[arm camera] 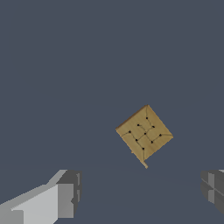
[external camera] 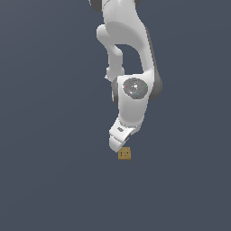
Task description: Pick up the object and move it to a goal position.
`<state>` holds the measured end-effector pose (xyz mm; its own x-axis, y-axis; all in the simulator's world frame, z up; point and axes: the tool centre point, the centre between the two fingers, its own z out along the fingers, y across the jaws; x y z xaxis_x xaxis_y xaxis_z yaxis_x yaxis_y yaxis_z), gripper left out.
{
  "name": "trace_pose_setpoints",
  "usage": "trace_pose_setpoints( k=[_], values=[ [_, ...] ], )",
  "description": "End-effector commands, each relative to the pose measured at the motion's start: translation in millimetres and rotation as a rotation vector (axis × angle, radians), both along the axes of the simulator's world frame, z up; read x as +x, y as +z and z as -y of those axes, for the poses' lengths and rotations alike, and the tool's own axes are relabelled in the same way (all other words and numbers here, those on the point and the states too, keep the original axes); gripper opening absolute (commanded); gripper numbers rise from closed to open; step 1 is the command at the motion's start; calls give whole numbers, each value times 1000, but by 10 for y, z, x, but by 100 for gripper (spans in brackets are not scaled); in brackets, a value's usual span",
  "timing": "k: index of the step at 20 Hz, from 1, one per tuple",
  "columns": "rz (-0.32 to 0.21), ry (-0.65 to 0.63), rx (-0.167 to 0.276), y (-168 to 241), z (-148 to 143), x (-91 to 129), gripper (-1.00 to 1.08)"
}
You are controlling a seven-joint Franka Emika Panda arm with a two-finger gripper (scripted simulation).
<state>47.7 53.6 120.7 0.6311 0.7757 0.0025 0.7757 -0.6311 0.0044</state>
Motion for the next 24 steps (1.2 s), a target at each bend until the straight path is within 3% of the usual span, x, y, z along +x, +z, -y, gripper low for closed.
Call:
trace_pose_setpoints(
  k=[1, 16, 24],
  values=[
    [-1, 71, -1, -60, 12, 36, 100],
    [-5, 478, -3, -418, 93, 224, 100],
    [-5, 621, -2, -548, 127, 284, 100]
  ],
)
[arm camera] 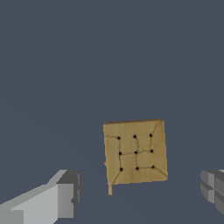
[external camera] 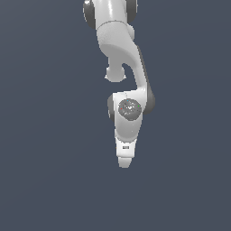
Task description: Pick up the object and move it to a goal position.
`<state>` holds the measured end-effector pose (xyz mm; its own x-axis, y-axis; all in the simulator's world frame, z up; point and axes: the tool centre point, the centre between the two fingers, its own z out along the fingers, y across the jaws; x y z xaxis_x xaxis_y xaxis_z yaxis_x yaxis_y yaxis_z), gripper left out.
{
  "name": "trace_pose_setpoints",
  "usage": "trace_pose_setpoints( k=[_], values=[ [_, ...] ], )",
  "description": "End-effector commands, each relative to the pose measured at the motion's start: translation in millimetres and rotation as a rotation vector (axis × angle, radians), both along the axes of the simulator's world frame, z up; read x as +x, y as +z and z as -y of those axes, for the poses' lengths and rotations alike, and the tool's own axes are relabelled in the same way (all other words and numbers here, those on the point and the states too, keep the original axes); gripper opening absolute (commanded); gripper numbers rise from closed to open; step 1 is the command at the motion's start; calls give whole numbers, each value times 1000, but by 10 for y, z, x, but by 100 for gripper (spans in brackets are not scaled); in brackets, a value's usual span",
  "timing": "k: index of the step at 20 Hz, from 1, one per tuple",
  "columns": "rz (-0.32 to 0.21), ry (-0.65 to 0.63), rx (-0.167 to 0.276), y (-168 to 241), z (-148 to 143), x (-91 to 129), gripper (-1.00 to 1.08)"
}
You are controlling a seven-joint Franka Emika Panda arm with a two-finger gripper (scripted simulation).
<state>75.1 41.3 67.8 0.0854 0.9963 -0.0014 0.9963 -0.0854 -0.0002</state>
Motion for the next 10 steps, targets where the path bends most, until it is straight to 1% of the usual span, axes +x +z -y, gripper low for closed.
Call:
trace_pose_setpoints(
  k=[1, 6, 10],
  values=[
    [0, 36, 1, -30, 7, 16, 100],
    [0, 73, 1, -64, 17, 31, 100],
    [0, 75, 1, -68, 19, 31, 100]
  ],
)
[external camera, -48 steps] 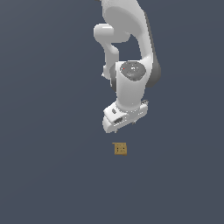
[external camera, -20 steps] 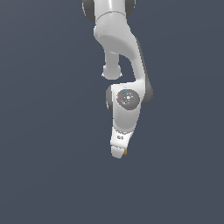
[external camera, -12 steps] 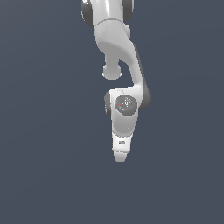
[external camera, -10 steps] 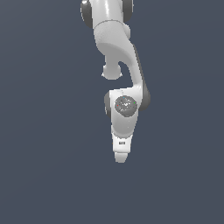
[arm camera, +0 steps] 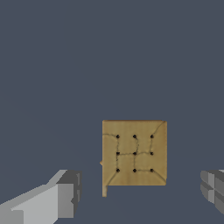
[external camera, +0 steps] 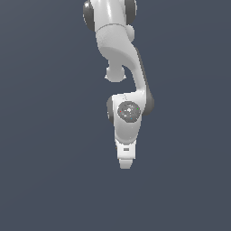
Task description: Pick up the object and move it to a goal position.
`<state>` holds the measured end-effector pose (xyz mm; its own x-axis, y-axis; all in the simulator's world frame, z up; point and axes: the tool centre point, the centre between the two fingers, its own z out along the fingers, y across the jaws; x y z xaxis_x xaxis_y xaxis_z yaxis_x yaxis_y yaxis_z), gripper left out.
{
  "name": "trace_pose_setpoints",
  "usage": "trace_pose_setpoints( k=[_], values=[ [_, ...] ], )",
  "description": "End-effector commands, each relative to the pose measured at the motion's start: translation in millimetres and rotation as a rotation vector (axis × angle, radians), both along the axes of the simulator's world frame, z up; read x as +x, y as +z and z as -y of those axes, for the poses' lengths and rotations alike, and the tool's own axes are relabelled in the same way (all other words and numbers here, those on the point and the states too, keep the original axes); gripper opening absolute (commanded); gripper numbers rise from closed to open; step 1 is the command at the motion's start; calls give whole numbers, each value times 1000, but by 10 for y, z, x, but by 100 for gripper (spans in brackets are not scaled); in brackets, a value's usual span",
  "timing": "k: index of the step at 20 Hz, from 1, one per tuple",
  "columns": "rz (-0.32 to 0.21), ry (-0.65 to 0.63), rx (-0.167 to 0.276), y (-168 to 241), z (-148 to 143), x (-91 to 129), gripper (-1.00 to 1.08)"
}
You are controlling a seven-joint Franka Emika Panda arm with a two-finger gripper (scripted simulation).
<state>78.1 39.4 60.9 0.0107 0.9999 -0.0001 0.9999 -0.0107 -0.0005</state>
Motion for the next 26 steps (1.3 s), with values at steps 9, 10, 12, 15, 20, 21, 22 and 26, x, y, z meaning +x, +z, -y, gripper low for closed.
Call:
trace_pose_setpoints(
  k=[9, 10, 12, 15, 20, 21, 22, 26],
  values=[
    [0, 4, 0, -296, -3, -8, 100],
    [0, 4, 0, -350, 1, -10, 100],
    [0, 5, 0, -435, 0, -12, 100],
    [0, 5, 0, -500, -1, -7, 100],
    [0, 5, 0, -503, -3, 2, -100],
    [0, 5, 0, -503, -3, 2, -100],
    [0, 5, 0, -503, -3, 2, -100],
    [0, 5, 0, -503, -3, 2, -100]
  ],
)
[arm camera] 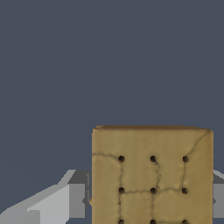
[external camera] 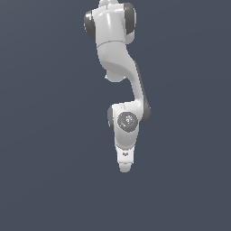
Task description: Pick up the object and move it to a goal position.
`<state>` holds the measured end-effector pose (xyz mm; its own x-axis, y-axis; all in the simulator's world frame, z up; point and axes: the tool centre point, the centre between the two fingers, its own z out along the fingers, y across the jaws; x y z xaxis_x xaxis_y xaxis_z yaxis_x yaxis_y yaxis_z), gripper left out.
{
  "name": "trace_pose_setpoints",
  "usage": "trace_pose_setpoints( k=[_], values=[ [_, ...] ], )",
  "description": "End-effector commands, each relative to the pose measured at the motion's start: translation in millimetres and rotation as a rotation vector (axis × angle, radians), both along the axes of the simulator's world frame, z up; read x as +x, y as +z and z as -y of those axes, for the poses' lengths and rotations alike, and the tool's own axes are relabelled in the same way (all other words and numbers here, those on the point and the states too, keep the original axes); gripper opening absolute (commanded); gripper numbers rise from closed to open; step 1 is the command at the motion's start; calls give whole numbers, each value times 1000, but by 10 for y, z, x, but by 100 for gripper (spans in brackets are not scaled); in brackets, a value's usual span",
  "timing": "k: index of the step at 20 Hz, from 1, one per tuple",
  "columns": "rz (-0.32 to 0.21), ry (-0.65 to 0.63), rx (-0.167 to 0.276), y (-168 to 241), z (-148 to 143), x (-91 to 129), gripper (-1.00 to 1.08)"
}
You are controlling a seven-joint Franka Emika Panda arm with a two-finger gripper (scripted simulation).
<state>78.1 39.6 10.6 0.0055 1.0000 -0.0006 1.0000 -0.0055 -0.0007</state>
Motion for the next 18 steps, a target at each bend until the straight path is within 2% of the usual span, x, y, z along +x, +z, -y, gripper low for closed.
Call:
trace_pose_setpoints(
  k=[1, 10, 18],
  values=[
    [1, 0, 0, 1, -1, 2, -100],
    [0, 0, 0, 86, 2, -45, -100],
    [0, 0, -1, 413, 7, -213, -100]
  ],
)
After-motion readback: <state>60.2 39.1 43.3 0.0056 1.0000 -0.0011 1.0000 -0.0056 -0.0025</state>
